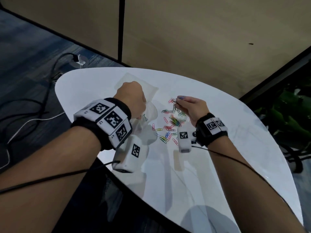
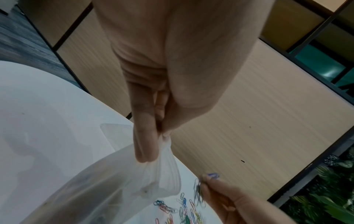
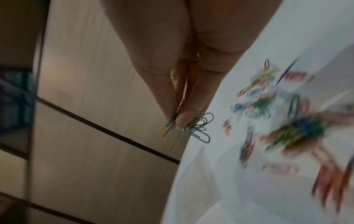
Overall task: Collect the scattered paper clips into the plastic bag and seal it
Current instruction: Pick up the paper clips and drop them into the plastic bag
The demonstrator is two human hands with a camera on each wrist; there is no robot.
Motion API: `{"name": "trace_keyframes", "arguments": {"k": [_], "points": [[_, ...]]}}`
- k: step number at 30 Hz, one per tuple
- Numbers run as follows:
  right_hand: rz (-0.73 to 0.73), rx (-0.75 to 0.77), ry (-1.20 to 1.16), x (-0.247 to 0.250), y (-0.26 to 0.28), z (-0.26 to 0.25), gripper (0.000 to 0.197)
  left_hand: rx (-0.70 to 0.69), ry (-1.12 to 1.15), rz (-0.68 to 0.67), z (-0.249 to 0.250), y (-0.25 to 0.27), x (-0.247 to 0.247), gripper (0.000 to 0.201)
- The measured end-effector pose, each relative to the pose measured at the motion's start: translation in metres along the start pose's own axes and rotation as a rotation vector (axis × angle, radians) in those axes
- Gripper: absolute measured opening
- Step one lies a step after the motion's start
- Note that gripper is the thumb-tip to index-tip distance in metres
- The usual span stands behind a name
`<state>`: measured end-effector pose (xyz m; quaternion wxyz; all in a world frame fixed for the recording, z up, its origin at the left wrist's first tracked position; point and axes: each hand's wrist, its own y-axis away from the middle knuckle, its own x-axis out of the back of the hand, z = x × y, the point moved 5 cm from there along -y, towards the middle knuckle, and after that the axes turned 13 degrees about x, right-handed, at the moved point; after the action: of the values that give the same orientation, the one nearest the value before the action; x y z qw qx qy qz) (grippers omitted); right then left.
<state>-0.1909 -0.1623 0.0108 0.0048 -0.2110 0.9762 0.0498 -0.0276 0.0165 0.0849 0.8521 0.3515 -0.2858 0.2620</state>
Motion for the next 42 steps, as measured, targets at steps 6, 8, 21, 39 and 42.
{"name": "trace_keyframes", "arguments": {"k": [6, 8, 21, 39, 42], "points": [[-0.15, -0.069, -0.282, -0.057, 0.063, -0.015, 0.007, -0.018, -0.022, -0.013, 0.007, 0.002, -0.014, 0.019], [-0.169, -0.052, -0.171, -0.069, 0.074, -0.005, 0.009, -0.013, -0.02, -0.02, 0.007, 0.002, -0.015, 0.02], [-0.642, 0.452, 0.9, -0.087, 0.078, -0.028, 0.035, -0.016, 0.033, -0.011, 0.006, 0.004, -0.012, 0.017], [-0.941, 0.877, 1.481, 0.005, 0.087, 0.101, 0.063, 0.004, -0.008, 0.005, -0.005, 0.003, 0.004, 0.023], [-0.824, 0.906, 1.596, 0.019, 0.072, 0.089, 0.049, 0.003, -0.02, 0.016, -0.006, 0.004, 0.004, 0.024]]}}
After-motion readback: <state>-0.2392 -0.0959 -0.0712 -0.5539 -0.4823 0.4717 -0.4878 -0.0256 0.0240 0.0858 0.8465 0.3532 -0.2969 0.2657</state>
